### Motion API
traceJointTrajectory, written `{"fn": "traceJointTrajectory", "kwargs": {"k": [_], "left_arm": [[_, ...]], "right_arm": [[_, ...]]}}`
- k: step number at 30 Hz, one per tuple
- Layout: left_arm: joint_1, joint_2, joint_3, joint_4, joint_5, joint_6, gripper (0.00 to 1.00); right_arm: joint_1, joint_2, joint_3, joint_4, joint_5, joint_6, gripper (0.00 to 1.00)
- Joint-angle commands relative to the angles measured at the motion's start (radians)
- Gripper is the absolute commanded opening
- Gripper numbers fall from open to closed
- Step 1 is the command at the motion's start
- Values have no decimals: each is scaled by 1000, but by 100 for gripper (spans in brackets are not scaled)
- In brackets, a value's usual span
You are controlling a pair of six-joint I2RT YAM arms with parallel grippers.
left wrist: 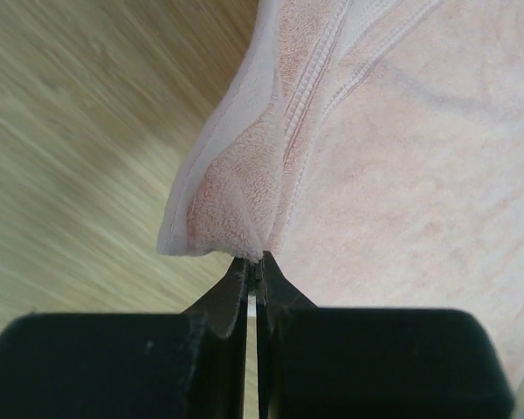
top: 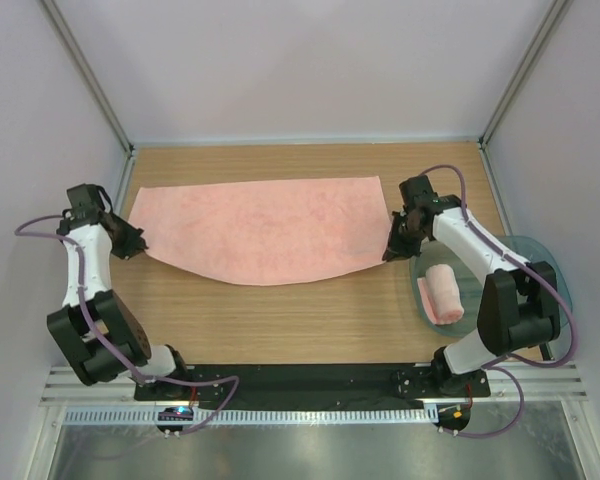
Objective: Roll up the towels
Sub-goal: Fold the towel
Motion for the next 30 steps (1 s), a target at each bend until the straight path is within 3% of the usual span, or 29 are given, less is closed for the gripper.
{"fn": "traceJointTrajectory", "kwargs": {"k": [1,9,30], "left_arm": [[3,-96,-12,-73,24,33,0],[4,-43,114,-121,17,29,0],[-27,264,347,-101,-16,13,0]], "right_arm": [[-63,-28,76,-24,-25,-4,1],[-145,108,263,-35,-84,5,1],[-134,613,951,-178,-67,16,1]]}}
